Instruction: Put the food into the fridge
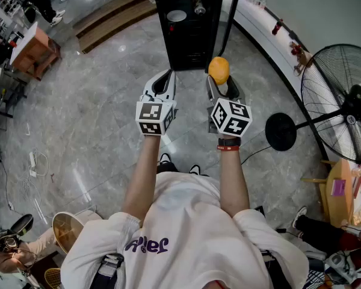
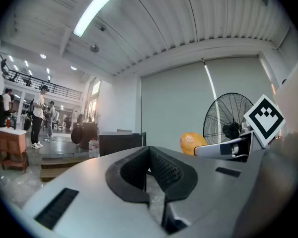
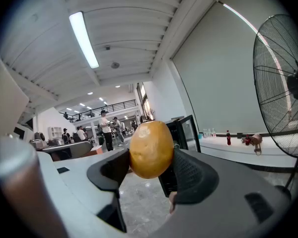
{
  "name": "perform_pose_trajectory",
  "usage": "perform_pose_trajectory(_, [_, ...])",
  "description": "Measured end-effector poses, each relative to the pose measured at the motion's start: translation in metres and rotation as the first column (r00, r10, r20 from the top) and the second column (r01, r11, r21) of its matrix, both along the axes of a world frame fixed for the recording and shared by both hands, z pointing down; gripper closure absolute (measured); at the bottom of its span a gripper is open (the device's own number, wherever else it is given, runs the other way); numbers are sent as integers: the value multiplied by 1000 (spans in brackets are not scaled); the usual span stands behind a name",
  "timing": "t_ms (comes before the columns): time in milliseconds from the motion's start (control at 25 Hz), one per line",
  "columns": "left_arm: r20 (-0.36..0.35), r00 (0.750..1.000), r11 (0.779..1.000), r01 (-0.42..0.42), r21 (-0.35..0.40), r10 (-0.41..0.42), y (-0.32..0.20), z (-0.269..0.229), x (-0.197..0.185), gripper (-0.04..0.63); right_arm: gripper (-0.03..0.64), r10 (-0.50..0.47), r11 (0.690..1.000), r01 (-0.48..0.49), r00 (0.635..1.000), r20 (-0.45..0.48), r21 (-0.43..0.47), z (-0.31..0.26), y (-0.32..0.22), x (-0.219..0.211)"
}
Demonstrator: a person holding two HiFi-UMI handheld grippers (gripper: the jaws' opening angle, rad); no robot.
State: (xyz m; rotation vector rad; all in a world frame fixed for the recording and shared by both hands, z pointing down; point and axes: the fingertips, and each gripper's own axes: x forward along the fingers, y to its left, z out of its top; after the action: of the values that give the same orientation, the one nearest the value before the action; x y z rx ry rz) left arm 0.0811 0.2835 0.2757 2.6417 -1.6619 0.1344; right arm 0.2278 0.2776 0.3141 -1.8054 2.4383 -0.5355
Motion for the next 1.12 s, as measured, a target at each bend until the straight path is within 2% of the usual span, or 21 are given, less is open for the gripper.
perform_pose_trajectory(200, [3, 1000, 1000, 10, -27, -10, 1, 15, 14, 577, 324, -17, 1000, 17, 1000, 5, -21, 11, -4, 11])
perform_pose_trajectory(480, [-11, 1000, 999, 10, -41, -10, -28, 26, -1, 577, 324, -52, 998, 51, 999, -10, -26, 19, -35, -15])
perform_pose_trajectory(680, [-50, 999, 999, -5, -51, 2, -84, 41, -17, 577, 324, -67, 997, 65, 997, -46, -42, 30, -84, -36])
perform_pose_trajectory(880, [-75, 996, 997, -60, -59, 55, -153, 36, -33, 577, 324, -75, 994, 68, 994, -77, -83, 30, -151, -59])
perform_pose_trajectory(1120, [-97, 994, 996, -50, -70, 43, -228, 34, -75, 577, 322, -70, 992, 61, 995, -75, -113, 33, -224, -100])
